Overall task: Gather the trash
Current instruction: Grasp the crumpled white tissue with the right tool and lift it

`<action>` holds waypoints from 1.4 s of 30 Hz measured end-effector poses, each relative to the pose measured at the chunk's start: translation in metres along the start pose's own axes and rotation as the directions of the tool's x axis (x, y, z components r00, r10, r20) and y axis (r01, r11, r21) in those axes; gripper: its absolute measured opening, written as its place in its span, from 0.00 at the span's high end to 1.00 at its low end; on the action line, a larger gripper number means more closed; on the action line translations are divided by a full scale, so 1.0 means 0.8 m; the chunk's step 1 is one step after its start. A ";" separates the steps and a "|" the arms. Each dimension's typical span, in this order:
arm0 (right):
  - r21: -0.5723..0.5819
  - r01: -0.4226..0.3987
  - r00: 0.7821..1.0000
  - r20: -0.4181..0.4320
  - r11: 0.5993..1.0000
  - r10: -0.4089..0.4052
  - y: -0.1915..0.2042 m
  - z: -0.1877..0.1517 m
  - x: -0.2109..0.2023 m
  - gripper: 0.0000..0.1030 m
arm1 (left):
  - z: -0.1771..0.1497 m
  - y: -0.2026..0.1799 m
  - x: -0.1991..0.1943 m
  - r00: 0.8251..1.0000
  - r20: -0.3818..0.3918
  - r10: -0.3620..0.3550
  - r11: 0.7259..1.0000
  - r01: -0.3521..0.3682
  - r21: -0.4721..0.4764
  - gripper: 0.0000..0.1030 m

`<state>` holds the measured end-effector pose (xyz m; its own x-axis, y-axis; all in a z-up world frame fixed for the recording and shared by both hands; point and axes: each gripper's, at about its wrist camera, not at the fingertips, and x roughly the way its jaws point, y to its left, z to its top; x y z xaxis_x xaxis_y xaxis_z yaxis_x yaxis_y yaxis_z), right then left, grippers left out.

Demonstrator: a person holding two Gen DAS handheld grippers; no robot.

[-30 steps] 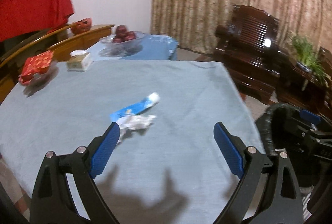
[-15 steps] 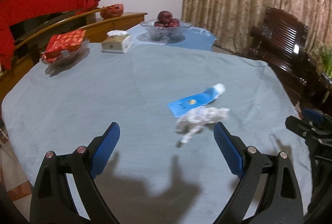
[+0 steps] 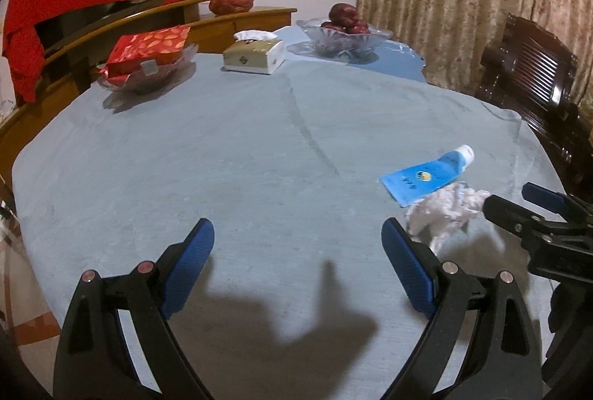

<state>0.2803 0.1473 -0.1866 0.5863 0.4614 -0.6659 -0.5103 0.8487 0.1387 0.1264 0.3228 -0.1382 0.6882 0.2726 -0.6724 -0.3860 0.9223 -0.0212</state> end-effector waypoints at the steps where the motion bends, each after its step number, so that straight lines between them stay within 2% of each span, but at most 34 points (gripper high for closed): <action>1: -0.002 -0.002 1.000 -0.004 1.000 0.002 0.004 0.002 0.006 0.06 | 0.000 0.004 0.002 1.000 -0.002 0.001 1.000 -0.001 -0.005 0.13; 13: -0.016 0.024 0.998 -0.062 1.000 -0.025 0.026 0.002 0.051 0.08 | 0.002 0.021 0.014 1.000 -0.005 0.005 1.000 -0.005 -0.018 0.13; 22: -0.026 -0.010 0.993 -0.120 1.000 0.007 0.031 -0.007 0.065 0.48 | 0.004 0.024 0.019 1.000 -0.008 0.003 1.000 -0.003 -0.024 0.13; 28: -0.022 -0.050 0.992 -0.118 0.999 0.047 0.024 -0.010 0.060 0.71 | 0.006 0.010 0.020 1.000 -0.011 -0.007 1.000 0.007 -0.016 0.13; 35: 0.003 -0.064 0.993 -0.095 0.998 0.064 0.004 -0.008 0.040 0.74 | 0.009 -0.025 0.022 0.999 -0.012 -0.037 0.999 0.038 0.019 0.13; 42: 0.044 -0.023 0.998 -0.059 0.999 0.026 -0.050 -0.002 0.011 0.74 | 0.019 -0.070 0.034 0.997 -0.014 -0.081 0.996 0.081 0.048 0.13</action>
<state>0.3046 0.1170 -0.1989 0.5348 0.4671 -0.7041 -0.4956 0.8483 0.1865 0.1757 0.2829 -0.1440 0.7084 0.1935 -0.6788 -0.2991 0.9534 -0.0404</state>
